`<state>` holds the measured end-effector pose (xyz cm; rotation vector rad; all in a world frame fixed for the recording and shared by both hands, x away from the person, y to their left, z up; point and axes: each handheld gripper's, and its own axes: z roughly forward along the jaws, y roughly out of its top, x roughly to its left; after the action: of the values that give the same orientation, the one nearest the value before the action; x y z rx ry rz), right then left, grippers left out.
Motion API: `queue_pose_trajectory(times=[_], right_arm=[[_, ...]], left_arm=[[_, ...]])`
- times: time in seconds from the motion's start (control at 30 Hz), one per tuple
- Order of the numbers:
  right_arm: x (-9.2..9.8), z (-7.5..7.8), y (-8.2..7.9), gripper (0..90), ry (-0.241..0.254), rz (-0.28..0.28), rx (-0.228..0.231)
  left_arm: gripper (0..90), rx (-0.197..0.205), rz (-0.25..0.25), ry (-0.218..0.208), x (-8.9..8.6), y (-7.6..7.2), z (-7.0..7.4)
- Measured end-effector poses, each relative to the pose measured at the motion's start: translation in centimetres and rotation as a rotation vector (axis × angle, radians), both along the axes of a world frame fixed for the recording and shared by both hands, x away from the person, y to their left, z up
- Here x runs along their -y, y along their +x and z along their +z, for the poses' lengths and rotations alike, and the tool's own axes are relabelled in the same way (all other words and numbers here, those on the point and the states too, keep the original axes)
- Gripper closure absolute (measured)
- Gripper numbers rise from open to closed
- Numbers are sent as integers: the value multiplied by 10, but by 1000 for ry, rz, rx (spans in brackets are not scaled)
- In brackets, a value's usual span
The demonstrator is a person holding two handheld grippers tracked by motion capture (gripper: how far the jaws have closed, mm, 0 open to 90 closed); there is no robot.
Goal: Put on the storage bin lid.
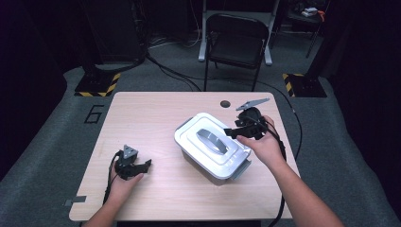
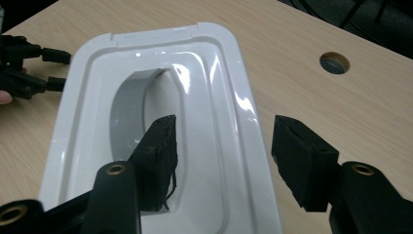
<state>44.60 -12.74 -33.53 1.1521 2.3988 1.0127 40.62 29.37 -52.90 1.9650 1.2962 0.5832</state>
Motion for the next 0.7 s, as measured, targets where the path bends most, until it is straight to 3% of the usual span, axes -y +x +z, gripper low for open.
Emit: queue_pose_trajectory(times=[0.7], right_arm=[[57, -21, 7, 324, -21, -165, 29]], left_arm=[[299, 0, 0, 1, 0, 0, 0]])
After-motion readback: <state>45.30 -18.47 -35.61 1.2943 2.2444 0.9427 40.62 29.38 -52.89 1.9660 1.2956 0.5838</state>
